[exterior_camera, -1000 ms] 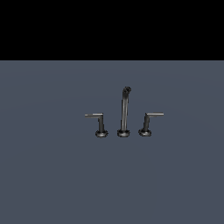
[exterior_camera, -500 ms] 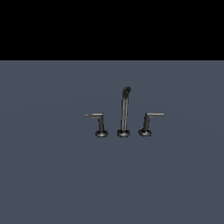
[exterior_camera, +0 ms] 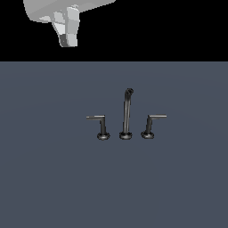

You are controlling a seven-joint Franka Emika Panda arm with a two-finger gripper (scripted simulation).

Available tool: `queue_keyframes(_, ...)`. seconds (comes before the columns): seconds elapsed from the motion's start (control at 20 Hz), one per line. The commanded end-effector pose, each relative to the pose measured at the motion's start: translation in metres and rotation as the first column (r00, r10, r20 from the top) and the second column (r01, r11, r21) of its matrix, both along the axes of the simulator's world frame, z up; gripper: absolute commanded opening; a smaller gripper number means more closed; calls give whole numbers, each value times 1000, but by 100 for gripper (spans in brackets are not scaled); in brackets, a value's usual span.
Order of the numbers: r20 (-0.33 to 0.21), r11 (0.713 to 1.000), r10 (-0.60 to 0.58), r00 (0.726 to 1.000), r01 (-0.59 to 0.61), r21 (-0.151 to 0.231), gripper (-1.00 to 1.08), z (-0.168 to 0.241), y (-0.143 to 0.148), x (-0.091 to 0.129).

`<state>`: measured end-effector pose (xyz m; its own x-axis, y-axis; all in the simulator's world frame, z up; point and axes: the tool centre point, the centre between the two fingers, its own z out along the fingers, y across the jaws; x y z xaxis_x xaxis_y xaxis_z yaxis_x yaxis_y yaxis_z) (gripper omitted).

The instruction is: Turn on the faucet by rotating a designated handle.

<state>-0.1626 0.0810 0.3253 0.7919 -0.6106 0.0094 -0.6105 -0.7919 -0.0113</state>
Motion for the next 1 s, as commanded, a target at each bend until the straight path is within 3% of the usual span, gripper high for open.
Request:
queue_keyframes(0.0,0,998,-55,998,55,2,-100,-14,5,10)
queue_keyframes(0.45,-4,972,-234,972,234,6,-100,-61,18,45)
queue_keyframes(0.95,-8,914,-405,914,405,8,-100,-107,24,83)
